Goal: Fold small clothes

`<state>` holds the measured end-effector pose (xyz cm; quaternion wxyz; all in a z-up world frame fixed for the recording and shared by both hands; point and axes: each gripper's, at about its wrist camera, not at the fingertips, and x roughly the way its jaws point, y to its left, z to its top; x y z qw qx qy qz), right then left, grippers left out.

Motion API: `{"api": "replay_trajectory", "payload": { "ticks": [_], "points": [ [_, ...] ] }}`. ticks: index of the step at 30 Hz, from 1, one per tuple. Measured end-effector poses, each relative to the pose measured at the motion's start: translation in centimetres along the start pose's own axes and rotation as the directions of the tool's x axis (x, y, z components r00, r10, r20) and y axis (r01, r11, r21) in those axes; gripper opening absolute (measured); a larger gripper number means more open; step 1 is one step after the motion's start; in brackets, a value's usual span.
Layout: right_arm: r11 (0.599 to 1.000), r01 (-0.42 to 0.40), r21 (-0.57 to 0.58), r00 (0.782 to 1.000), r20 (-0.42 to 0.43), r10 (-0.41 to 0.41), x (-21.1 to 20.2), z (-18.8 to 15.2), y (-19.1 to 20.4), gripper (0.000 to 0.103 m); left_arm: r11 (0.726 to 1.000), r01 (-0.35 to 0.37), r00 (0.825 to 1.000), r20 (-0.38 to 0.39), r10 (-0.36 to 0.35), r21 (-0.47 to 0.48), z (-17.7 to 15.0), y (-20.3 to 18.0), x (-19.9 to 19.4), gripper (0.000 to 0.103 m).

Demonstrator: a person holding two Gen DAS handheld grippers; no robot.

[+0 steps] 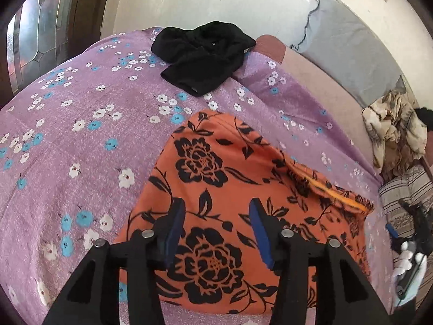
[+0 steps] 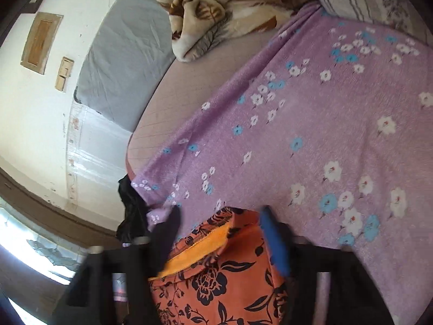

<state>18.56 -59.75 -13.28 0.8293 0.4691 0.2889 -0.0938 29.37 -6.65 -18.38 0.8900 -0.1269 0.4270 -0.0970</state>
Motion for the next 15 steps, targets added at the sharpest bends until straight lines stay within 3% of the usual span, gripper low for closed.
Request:
{"api": "replay_trajectory", "payload": {
  "ticks": [1, 3, 5, 8, 10, 13, 15],
  "points": [
    [0.999, -0.011, -0.05, 0.999, -0.051, 0.008, 0.4, -0.8, 1.1, 0.085, 0.998, -0.049, 0.998, -0.025, 0.05, 0.03, -0.6, -0.3, 0.7, 0.059],
    [0.98, 0.052, -0.192, 0.986, -0.144, -0.08, 2.2, -3.5, 3.8, 0.083, 0.985, -0.146, 0.983, -0.096, 0.155, 0.09, -1.1, -0.5, 2.5, 0.062],
    [0.937, 0.08, -0.34, 0.966, -0.205, -0.157, 4.7, -6.9, 6.5, 0.081, 0.981, -0.161, 0.98, -0.099, 0.172, 0.108, -1.2, -0.1, 3.3, 0.064],
    [0.885, 0.056, -0.462, 0.934, -0.289, -0.21, 9.7, -11.0, 9.5, 0.06, 0.987, -0.147, 0.982, -0.112, 0.154, 0.067, -0.9, 0.6, 3.1, 0.065],
    [0.854, 0.077, -0.514, 0.918, -0.297, -0.262, 13.5, -12.6, 11.5, 0.058, 0.986, -0.144, 0.981, -0.123, 0.153, 0.081, -1.0, 0.6, 3.3, 0.065],
    [0.785, 0.139, -0.603, 0.907, -0.24, -0.345, 19.0, -13.4, 14.1, 0.058, 0.979, -0.157, 0.977, -0.128, 0.173, 0.127, -1.3, 0.3, 3.6, 0.066],
    [0.742, 0.196, -0.641, 0.889, -0.204, -0.411, 21.8, -12.9, 15.5, 0.061, 0.978, -0.162, 0.975, -0.131, 0.179, 0.134, -1.3, 0.1, 3.7, 0.066]
  ]
}}
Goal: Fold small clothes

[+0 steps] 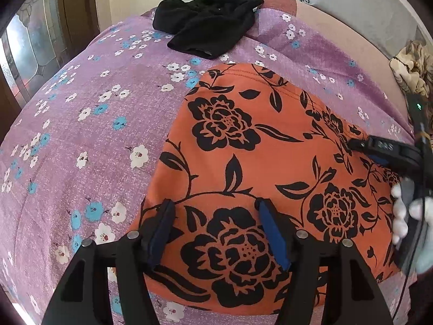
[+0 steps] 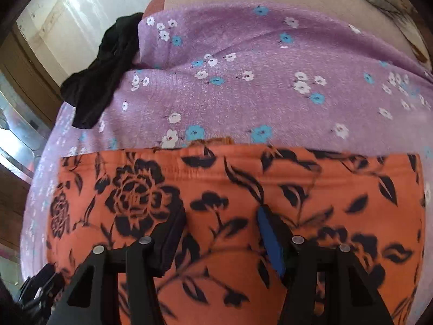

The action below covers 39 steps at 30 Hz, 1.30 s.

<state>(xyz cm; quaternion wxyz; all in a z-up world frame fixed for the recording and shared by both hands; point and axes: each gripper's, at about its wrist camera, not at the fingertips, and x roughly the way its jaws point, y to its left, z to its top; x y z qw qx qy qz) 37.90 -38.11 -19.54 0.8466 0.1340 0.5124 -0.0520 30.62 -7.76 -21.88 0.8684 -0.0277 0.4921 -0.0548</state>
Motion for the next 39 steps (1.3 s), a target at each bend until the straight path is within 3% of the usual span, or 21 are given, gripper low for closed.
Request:
{"api": "replay_trajectory", "payload": {
  "ticks": [3, 6, 10, 12, 18, 22, 25, 28, 31, 34, 36, 39],
  "points": [
    [0.999, 0.043, -0.004, 0.999, -0.002, -0.043, -0.1, 1.7, 0.6, 0.061, 1.0, -0.004, 1.0, -0.002, 0.004, -0.002, 0.1, 0.0, 0.1, 0.066],
    [0.999, -0.048, 0.018, 0.998, 0.049, 0.047, -3.0, 1.2, -0.1, 0.059, 1.0, -0.01, 1.0, 0.004, 0.01, -0.007, 0.2, 0.1, -0.2, 0.066],
    [0.996, -0.092, -0.001, 0.992, 0.09, 0.092, -8.1, -3.0, -1.9, 0.059, 0.999, -0.051, 0.998, 0.044, 0.051, -0.019, 0.0, 0.4, -1.3, 0.066],
    [0.994, -0.106, 0.002, 0.991, 0.085, 0.106, -10.0, -5.9, -3.2, 0.059, 0.994, -0.104, 0.993, 0.057, 0.103, 0.021, -0.5, 0.2, -1.3, 0.067],
    [0.995, -0.082, 0.062, 0.995, -0.053, 0.086, -10.0, -14.9, -7.5, 0.059, 0.975, -0.196, 0.98, 0.053, 0.192, 0.1, -1.4, -0.7, -0.2, 0.074],
    [0.982, -0.146, 0.123, 0.989, 0.037, 0.143, -13.5, -16.7, -9.0, 0.059, 0.981, -0.177, 0.983, 0.055, 0.174, 0.076, -2.4, -0.1, -2.0, 0.074],
    [0.958, -0.227, 0.174, 0.972, 0.094, 0.213, -15.4, -17.5, -9.7, 0.059, 0.979, -0.183, 0.981, 0.079, 0.176, 0.086, -3.6, 0.1, -3.6, 0.074],
    [0.89, -0.335, 0.309, 0.942, 0.105, 0.318, -15.8, -18.6, -11.1, 0.06, 0.989, -0.141, 0.989, 0.041, 0.14, 0.033, -5.4, 1.6, -4.5, 0.074],
    [0.748, -0.439, 0.497, 0.892, 0.139, 0.431, -15.0, -21.4, -13.4, 0.065, 0.994, 0.007, 1.0, -0.03, -0.01, -0.106, -6.8, 4.0, -4.6, 0.074],
    [0.648, -0.415, 0.638, 0.89, 0.135, 0.436, -13.0, -23.0, -14.9, 0.067, 0.968, 0.117, 0.989, -0.066, -0.134, -0.223, -7.3, 5.2, -3.7, 0.074],
    [0.586, -0.445, 0.677, 0.874, 0.187, 0.449, -11.9, -22.8, -15.8, 0.067, 0.944, 0.174, 0.98, -0.046, -0.194, -0.279, -6.9, 5.6, -3.1, 0.076],
    [0.542, -0.471, 0.696, 0.858, 0.219, 0.464, -10.0, -20.9, -16.4, 0.068, 0.912, 0.254, 0.96, -0.028, -0.278, -0.321, -5.5, 5.3, -1.7, 0.076]
  ]
}}
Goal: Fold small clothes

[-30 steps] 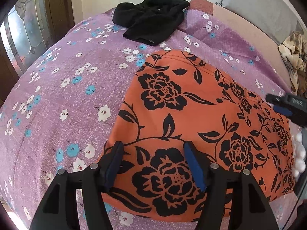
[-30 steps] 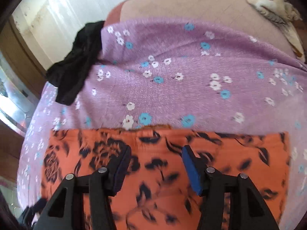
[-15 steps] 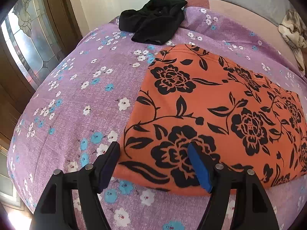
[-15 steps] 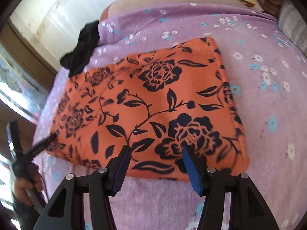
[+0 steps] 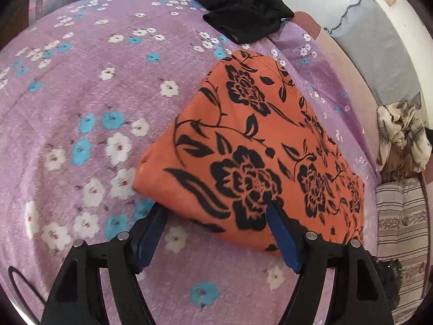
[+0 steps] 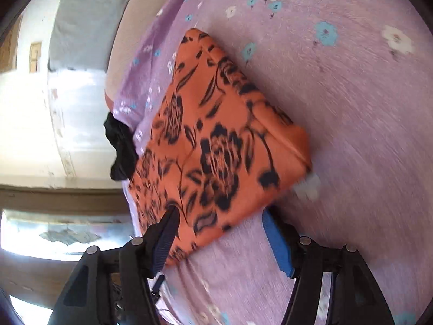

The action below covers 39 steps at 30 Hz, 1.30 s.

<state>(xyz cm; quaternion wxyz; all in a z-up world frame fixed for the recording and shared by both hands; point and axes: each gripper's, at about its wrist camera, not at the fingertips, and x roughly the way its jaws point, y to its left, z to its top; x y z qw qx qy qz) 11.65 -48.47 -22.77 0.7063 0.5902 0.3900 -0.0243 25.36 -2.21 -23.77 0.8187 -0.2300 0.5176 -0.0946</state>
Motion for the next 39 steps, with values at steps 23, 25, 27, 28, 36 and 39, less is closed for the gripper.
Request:
{"api": "replay_trajectory", "payload": {
  "ticks": [23, 25, 27, 28, 36, 39],
  "points": [
    [0.891, 0.113, -0.439, 0.954, 0.299, 0.027, -0.9, -1.4, 7.7, 0.015, 0.99, 0.133, 0.976, 0.17, -0.138, 0.041, -0.1, -2.0, -2.2, 0.014],
    [0.896, 0.129, -0.424, 0.955, 0.297, 0.004, -2.0, -2.4, 7.1, 0.015, 0.992, 0.103, 0.983, 0.143, -0.113, 0.076, -2.1, -1.6, -3.5, 0.015],
    [0.905, 0.16, -0.394, 0.962, 0.269, -0.053, -2.5, -2.3, 5.7, 0.015, 0.998, 0.041, 0.994, 0.095, -0.046, 0.054, -3.7, -0.7, -3.4, 0.021],
    [0.913, 0.181, -0.367, 0.968, 0.229, -0.1, -1.8, -1.8, 4.7, 0.015, 0.999, -0.005, 0.998, 0.06, 0.002, 0.049, -4.2, -0.3, -2.8, 0.028],
    [0.991, 0.131, -0.037, 0.991, 0.043, -0.13, -2.6, -0.6, -0.2, 0.03, 0.977, -0.206, 0.94, 0.291, 0.181, 0.058, -4.7, 1.3, -8.2, 0.072],
    [0.99, 0.137, -0.032, 0.989, 0.069, -0.134, -5.8, -1.9, -0.8, 0.031, 0.969, -0.223, 0.914, 0.37, 0.168, 0.11, -4.5, 0.1, -9.2, 0.072]
  ]
}}
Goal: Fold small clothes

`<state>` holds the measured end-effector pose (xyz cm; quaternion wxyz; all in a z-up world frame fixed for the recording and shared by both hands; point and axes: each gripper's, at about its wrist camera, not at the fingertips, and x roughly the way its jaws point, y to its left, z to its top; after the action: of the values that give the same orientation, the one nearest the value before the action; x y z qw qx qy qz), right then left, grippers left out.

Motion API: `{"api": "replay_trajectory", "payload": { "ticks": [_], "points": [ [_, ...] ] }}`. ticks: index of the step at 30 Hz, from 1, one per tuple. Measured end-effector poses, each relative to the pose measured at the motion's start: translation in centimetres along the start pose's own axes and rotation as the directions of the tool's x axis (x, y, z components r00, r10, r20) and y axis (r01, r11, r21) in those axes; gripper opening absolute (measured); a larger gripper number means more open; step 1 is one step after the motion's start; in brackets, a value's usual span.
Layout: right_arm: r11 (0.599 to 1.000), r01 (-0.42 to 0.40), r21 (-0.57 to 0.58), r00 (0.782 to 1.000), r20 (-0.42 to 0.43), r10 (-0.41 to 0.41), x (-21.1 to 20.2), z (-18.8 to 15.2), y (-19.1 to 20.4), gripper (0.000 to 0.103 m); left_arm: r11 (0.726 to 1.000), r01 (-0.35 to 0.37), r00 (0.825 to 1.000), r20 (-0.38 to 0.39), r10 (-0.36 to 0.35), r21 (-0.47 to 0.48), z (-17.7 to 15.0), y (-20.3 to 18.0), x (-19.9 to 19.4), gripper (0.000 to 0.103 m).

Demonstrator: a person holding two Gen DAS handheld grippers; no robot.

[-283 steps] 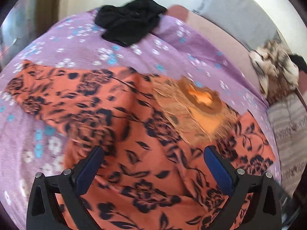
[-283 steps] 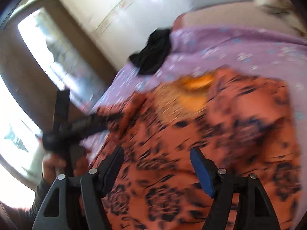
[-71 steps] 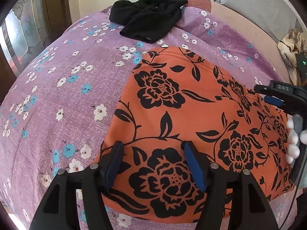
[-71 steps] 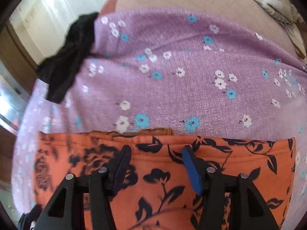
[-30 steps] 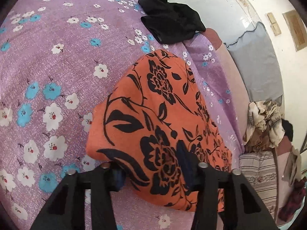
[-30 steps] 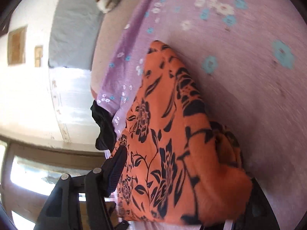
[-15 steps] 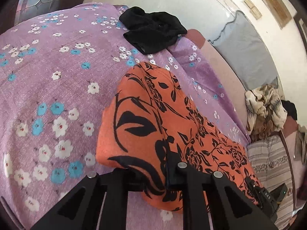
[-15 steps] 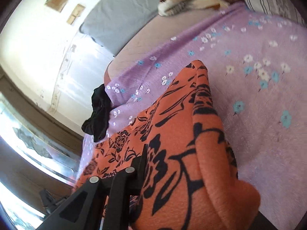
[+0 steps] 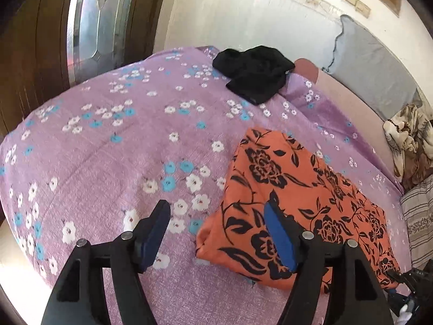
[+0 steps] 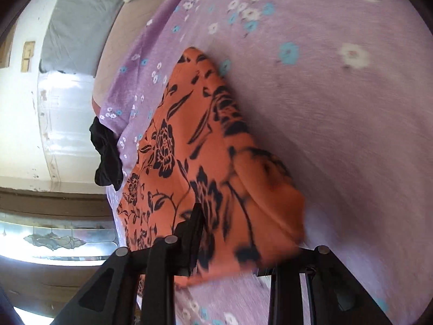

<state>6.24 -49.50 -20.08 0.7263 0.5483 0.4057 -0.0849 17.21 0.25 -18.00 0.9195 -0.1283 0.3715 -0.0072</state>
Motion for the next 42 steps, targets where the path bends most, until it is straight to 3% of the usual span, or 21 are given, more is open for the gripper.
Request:
{"api": "replay_trajectory", "payload": {
  "ticks": [3, 5, 7, 10, 13, 15, 17, 19, 28, 29, 32, 33, 35, 39, 42],
  "points": [
    [0.994, 0.07, -0.088, 0.996, 0.056, -0.065, -3.3, -1.4, 0.7, 0.031, 0.995, 0.023, 0.998, 0.051, -0.028, 0.097, 0.3, -3.2, 0.0, 0.073],
    [0.985, 0.062, -0.159, 0.994, 0.1, -0.046, -4.9, -1.9, 1.9, 0.031, 0.987, 0.075, 0.995, 0.048, -0.083, 0.145, 0.2, -5.3, 0.1, 0.078],
    [0.967, 0.031, -0.254, 0.996, 0.086, -0.009, -4.5, -2.1, 4.2, 0.031, 0.98, 0.122, 0.992, 0.007, -0.124, 0.158, 0.1, -7.4, 1.4, 0.083],
    [0.935, 0.012, -0.355, 0.998, 0.065, 0.012, -1.4, -2.1, 8.0, 0.031, 0.98, 0.092, 0.991, -0.108, -0.074, 0.178, -0.8, -9.2, 5.0, 0.083],
    [0.905, -0.007, -0.425, 1.0, 0.01, 0.013, 3.7, -1.9, 11.0, 0.031, 0.977, 0.037, 0.973, -0.229, 0.012, 0.208, -2.6, -9.0, 8.5, 0.083],
    [0.892, -0.015, -0.453, 0.998, -0.058, -0.012, 7.5, -1.9, 11.5, 0.031, 0.963, 0.027, 0.985, -0.174, 0.021, 0.27, -3.3, -9.5, 8.3, 0.09],
    [0.908, -0.006, -0.418, 0.993, -0.109, -0.043, 11.0, -1.9, 9.9, 0.03, 0.938, 0.015, 0.983, -0.175, 0.048, 0.346, -4.0, -10.4, 8.8, 0.097],
    [0.907, -0.074, -0.415, 0.996, -0.067, 0.051, 10.6, -2.1, 9.1, 0.03, 0.929, -0.003, 0.987, -0.15, 0.063, 0.369, -4.4, -10.8, 9.1, 0.101],
    [0.884, -0.035, -0.466, 0.998, -0.065, 0.005, 10.8, -2.4, 10.1, 0.031, 0.936, -0.013, 0.989, -0.135, 0.065, 0.353, -4.8, -10.8, 8.8, 0.103],
    [0.88, -0.038, -0.474, 0.998, -0.065, 0.008, 11.1, -2.5, 10.6, 0.037, 0.935, -0.012, 0.989, -0.133, 0.063, 0.354, -4.9, -10.7, 8.7, 0.103],
    [0.845, -0.096, -0.527, 0.994, -0.097, 0.052, 11.5, -3.3, 12.0, 0.075, 0.934, -0.01, 0.991, -0.124, 0.058, 0.357, -5.0, -10.7, 8.6, 0.103],
    [0.823, -0.078, -0.562, 0.995, -0.092, 0.031, 11.6, -3.6, 12.4, 0.078, 0.934, -0.008, 0.991, -0.122, 0.055, 0.357, -5.1, -10.7, 8.6, 0.103],
    [0.791, -0.036, -0.611, 0.998, -0.064, -0.004, 11.5, -4.3, 13.0, 0.078, 0.934, -0.001, 0.992, -0.119, 0.047, 0.358, -5.1, -10.6, 8.4, 0.103],
    [0.821, -0.065, -0.567, 0.998, -0.043, 0.049, 10.2, -3.8, 12.9, 0.077, 0.933, 0.022, 0.993, -0.115, 0.021, 0.358, -5.1, -10.3, 8.2, 0.103],
    [0.76, -0.077, -0.645, 0.986, 0.065, 0.154, 6.3, -4.5, 14.6, 0.074, 0.932, 0.039, 0.993, -0.117, 0.004, 0.361, -5.1, -10.2, 8.0, 0.103]
  ]
}}
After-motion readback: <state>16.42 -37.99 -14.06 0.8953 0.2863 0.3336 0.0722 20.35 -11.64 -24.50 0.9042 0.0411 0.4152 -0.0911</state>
